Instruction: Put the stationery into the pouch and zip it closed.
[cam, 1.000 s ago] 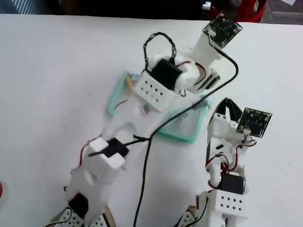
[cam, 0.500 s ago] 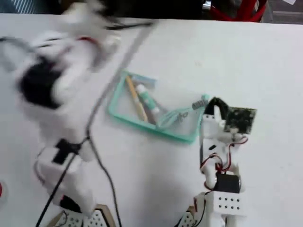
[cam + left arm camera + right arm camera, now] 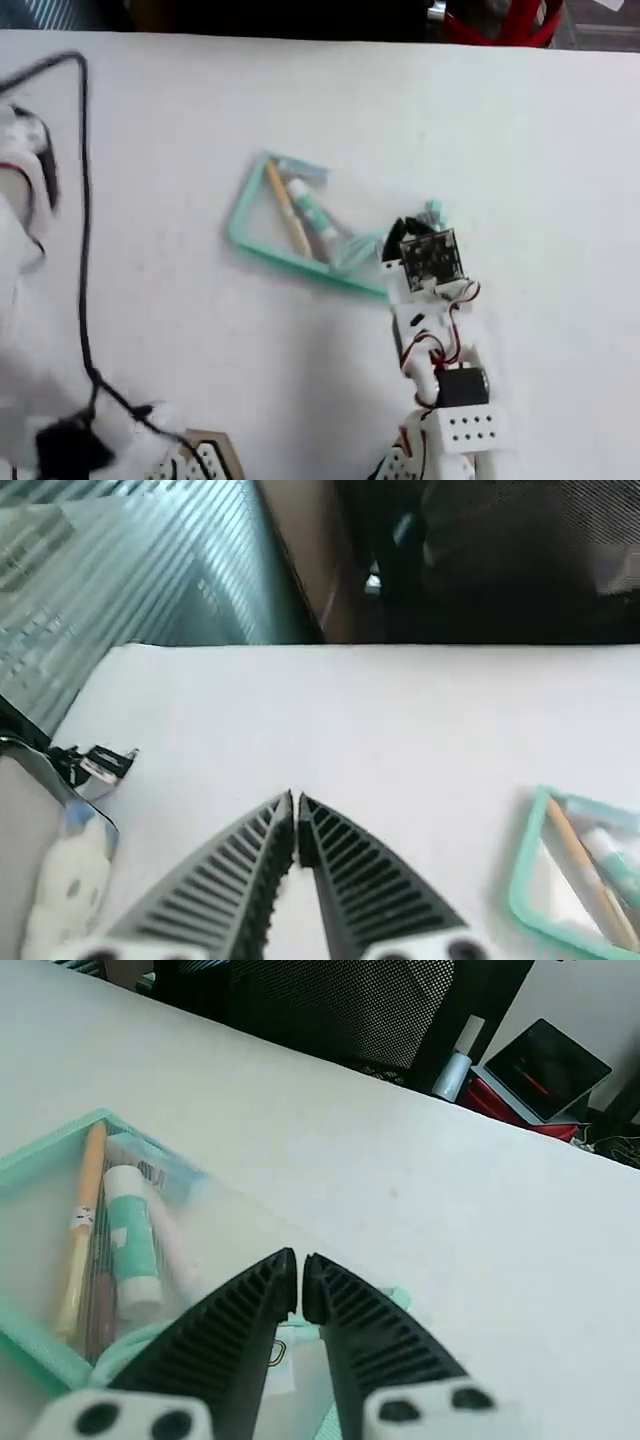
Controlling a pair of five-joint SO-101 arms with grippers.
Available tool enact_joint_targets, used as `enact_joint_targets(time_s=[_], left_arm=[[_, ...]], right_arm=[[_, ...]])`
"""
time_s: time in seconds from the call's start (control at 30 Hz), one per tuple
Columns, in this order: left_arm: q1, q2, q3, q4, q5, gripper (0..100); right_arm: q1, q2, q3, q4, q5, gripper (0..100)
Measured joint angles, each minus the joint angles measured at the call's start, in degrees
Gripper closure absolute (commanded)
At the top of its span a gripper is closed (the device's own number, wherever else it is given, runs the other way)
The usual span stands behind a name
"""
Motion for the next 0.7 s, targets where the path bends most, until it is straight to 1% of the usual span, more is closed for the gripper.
enact_joint_targets(time_s=[0.1,0.17,0.23,0.37,0.5,0.57,0.7], left_arm=[[6.8,-13.9,12.3,-1.9,-0.2,98],[11.7,-24.4,19.5,-5.9,-0.2,98],[15.0,-34.5,27.2,-11.4,-0.2,98],[16.6,-53.3,44.6,-24.4,-0.2,98],[16.7,-71.8,62.6,-35.8,-0.2,97],[16.7,-77.9,69.4,-38.6,-0.2,97],[16.9,-78.7,73.8,-39.1,-0.2,97]], right_arm=[[-0.4,0.0,0.0,0.0,0.2,98.0],[-0.3,0.0,0.0,0.0,0.2,98.0],[-0.4,0.0,0.0,0.0,0.2,98.0],[-0.4,-4.5,-0.6,1.6,0.2,98.1],[-0.4,-14.9,-5.3,9.0,0.2,98.1],[-1.3,-20.7,-8.7,13.5,0.1,98.1],[-1.4,-20.8,-19.3,22.9,0.1,98.1]])
